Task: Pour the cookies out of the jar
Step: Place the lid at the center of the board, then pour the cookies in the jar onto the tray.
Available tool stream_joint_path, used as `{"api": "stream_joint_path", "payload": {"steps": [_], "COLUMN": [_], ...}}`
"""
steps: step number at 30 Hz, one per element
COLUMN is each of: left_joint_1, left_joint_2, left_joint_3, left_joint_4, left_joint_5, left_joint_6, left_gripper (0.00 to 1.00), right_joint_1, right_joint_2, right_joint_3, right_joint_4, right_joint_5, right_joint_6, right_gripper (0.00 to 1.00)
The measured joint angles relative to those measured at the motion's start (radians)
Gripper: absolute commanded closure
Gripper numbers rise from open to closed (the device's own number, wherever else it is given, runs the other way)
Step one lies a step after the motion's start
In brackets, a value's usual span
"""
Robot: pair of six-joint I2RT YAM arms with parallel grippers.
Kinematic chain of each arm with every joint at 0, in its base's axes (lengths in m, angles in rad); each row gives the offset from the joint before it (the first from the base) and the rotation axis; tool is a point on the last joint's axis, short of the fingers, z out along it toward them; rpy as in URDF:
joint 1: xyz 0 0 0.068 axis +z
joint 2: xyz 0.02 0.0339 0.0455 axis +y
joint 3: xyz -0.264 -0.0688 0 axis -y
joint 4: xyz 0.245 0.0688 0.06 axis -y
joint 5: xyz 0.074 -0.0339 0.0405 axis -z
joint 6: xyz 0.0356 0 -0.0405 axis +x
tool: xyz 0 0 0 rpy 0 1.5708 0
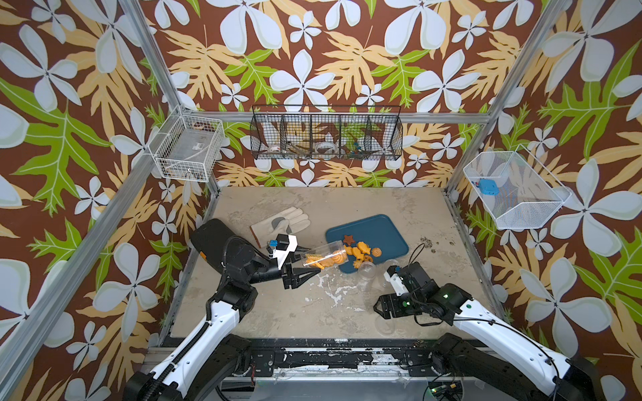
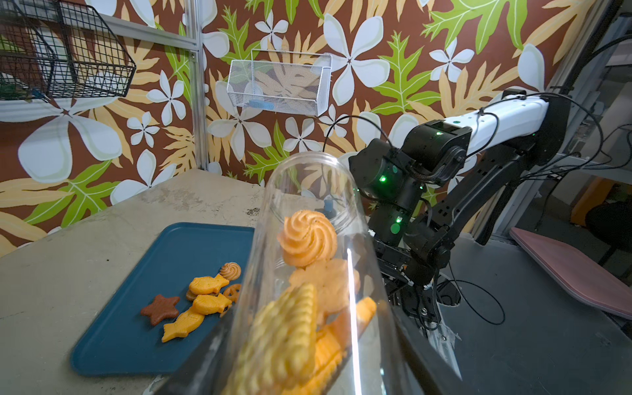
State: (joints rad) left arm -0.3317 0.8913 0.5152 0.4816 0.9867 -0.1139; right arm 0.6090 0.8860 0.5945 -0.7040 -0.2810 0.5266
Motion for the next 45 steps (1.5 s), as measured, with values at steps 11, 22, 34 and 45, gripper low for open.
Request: {"api": "stream_joint_path", "payload": {"steps": [11,22,34,45], "left_joint_1": [-0.058,-0.082,-0.103,-0.126], "left_joint_2": [0.180,0.431,0.692,0.817], "left_joint_3": [0.040,0.082,0.252,0.444], "left_joint_4": [0.045,0.115,-0.026,-0.303], "left_joint_5": [-0.062,-0.110,-0.222,-0.311], "left_joint_6": [0.015,0.041,0.003,-0.089], "left_gripper": [0.66,0.66,0.70,0.69], "right_joint_1": [0.000,0.000,0.000,0.000], "right_joint_2": [-0.137,-0.163,-0.153,-0.156], "right_joint_3": [0.182,0.347,0.338,0.313], "right_joint_4": [-0.081,-0.080,-0.075,-0.054], "right_joint_5": [0.026,0.073,0.079,0.077], "right_joint_6": [0.050,0.098,0.103,0.124], "right_gripper": [0.14,0.13,0.13,0.13]}}
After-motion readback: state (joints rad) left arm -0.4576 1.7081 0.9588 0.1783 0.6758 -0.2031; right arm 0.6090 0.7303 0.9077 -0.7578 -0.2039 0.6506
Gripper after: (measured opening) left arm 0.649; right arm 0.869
